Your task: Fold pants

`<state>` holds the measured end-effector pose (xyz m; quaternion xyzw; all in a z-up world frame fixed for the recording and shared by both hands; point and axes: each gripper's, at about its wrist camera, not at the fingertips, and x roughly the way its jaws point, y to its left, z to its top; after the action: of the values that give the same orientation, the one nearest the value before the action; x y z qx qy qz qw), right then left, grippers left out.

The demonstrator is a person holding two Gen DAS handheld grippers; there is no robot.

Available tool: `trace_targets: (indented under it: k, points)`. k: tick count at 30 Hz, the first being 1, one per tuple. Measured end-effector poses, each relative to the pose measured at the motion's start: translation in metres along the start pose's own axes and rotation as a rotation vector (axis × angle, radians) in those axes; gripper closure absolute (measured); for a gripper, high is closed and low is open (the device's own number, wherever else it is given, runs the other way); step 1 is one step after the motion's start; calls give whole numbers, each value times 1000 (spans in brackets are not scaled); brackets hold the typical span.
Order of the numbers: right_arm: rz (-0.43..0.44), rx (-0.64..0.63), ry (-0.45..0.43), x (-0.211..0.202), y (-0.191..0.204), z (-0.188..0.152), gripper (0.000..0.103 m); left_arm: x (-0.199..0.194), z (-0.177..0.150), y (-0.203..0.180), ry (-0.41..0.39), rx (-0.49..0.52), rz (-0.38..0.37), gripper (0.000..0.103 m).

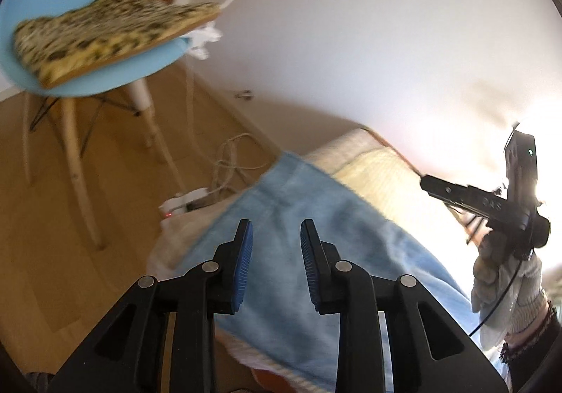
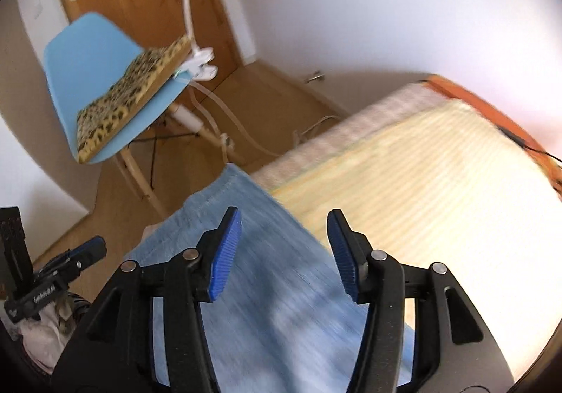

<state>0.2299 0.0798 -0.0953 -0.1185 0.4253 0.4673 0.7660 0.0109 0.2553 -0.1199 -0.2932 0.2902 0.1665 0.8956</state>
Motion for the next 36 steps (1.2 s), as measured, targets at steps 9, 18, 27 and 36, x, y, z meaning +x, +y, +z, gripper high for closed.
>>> trace_targets:
  k: [9,18,27,36]
  points:
    - [-210,173,-79,-121,-72,-69,47,16,-7,-83,120,88,-246,72]
    - [-409,365,-127,-242,-131,-174,47,32,-42,-218,287,264,-489,60]
    - [-594,555,-153,-345,-168,-295,39,45,-109,-355,496,415,-711,54]
    - [-703,770,-187,-425,-195,-399,38,69,-177,-454,704,481,-806,45]
